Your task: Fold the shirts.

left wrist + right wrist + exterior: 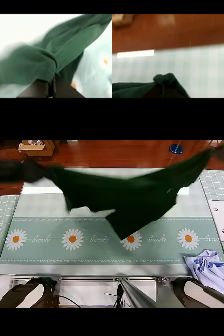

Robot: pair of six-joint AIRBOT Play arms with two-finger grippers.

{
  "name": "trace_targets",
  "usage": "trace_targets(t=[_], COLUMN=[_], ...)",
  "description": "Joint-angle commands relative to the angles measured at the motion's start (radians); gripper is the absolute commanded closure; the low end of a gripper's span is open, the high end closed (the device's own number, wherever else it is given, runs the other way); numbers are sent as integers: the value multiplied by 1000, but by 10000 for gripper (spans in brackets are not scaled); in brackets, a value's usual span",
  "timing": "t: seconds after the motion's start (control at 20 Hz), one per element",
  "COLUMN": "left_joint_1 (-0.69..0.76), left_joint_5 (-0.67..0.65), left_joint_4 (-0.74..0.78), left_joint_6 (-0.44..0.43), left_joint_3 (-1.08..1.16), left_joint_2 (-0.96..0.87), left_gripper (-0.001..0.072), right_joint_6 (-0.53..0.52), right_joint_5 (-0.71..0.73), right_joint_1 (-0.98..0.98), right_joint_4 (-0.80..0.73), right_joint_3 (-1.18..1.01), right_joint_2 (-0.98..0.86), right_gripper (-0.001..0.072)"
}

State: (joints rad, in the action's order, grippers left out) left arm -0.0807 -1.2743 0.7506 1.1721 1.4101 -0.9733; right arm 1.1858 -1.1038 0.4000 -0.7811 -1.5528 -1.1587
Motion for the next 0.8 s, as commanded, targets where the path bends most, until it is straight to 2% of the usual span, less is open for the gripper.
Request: trace_targets(t=[0.0, 0.15, 0.4, 0.6, 0.7, 0.75], left_joint_1=[-2, -2, -2, -2, -2, -2], left_joint_5=[10, 10, -39, -305, -428, -482], left_joint_4=[2, 14, 165, 299, 296, 296], left_joint_6=[29, 62, 240, 414, 497, 510], left_joint_3=[284, 457, 570, 571, 571, 571], left_joint_2=[74, 134, 293, 409, 434, 438], left_gripper=[677, 678, 678, 678, 678, 679], right_joint_6=[49, 187, 325, 367, 366, 359], right_joint_5=[23, 15, -124, -265, -392, -471], right_joint_1=[3, 3, 3, 3, 3, 3], right_joint_4=[28, -88, -322, -505, -488, -480], right_joint_3=[-170, -301, -419, -430, -430, -430], right_joint_2=[185, 293, 466, 563, 574, 570], right_gripper=[680, 680, 679, 680, 680, 679])
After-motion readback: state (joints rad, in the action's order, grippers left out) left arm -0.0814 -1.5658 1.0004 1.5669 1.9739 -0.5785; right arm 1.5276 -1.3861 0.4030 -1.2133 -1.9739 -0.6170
